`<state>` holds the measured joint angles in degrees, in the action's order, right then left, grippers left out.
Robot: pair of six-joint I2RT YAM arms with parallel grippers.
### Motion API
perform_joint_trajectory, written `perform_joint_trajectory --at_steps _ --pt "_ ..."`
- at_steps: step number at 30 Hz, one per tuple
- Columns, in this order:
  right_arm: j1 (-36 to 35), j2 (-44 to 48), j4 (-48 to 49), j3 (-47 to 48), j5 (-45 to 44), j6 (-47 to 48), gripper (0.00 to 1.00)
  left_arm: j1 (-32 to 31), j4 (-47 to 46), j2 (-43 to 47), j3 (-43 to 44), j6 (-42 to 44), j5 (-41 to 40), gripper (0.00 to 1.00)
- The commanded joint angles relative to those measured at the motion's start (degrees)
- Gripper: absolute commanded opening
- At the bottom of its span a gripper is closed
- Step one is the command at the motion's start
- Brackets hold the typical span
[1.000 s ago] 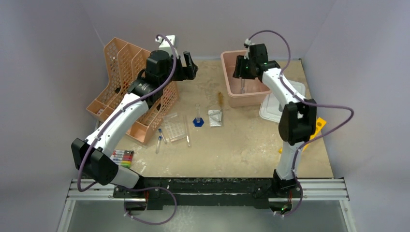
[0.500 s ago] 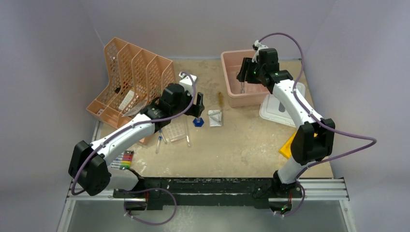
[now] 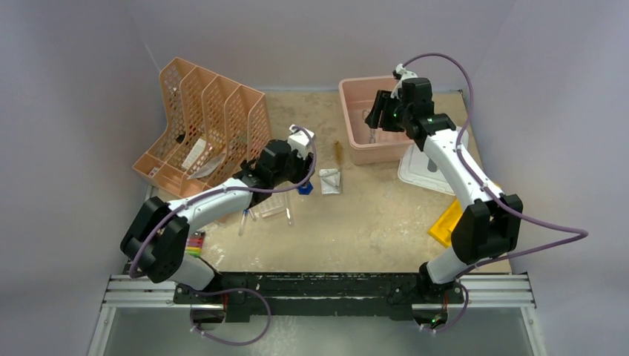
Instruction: Organize the chemistry lab equipment
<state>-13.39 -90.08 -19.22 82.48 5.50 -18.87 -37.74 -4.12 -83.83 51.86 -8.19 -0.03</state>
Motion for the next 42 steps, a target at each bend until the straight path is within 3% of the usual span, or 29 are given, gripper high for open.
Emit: perform_joint_trajectory --at_steps 1,5,8,13,21,26,31,42 --pt "-0.2 1.7 1.9 -0.2 -0.7 -1.0 0.58 -0.6 -10.6 -1.5 -2.6 5.1 -2.7 0.47" --pt "-0.2 1.6 1.8 0.1 -0.9 -1.0 0.58 -0.6 -14.3 -1.8 -5.0 6.3 -4.0 0.27" --pt "-0.2 1.4 1.7 0.3 -0.9 -0.9 0.58 -0.6 -15.7 -1.3 -5.5 5.4 -4.2 0.20" --pt "-0.1 1.6 3.3 -1.1 3.0 2.1 0.58 -0.6 -12.1 -0.7 -2.1 2.6 -1.0 0.19" --pt "-0.3 7.3 18.6 -12.2 22.6 5.0 0.58 -0.2 -0.9 0.1 10.6 -4.2 4.7 0.18" --pt "-1.6 10.0 27.0 -17.3 32.1 5.5 0.59 1.1 -1.9 3.0 13.6 -9.8 6.8 0.18" --pt "-4.3 15.6 42.0 -25.6 34.2 9.0 0.62 3.4 -0.1 2.3 18.7 -16.5 13.2 0.18" --pt "-8.8 14.2 42.3 -23.2 35.5 18.5 0.60 3.9 6.1 2.1 25.1 -19.2 25.0 0.17"
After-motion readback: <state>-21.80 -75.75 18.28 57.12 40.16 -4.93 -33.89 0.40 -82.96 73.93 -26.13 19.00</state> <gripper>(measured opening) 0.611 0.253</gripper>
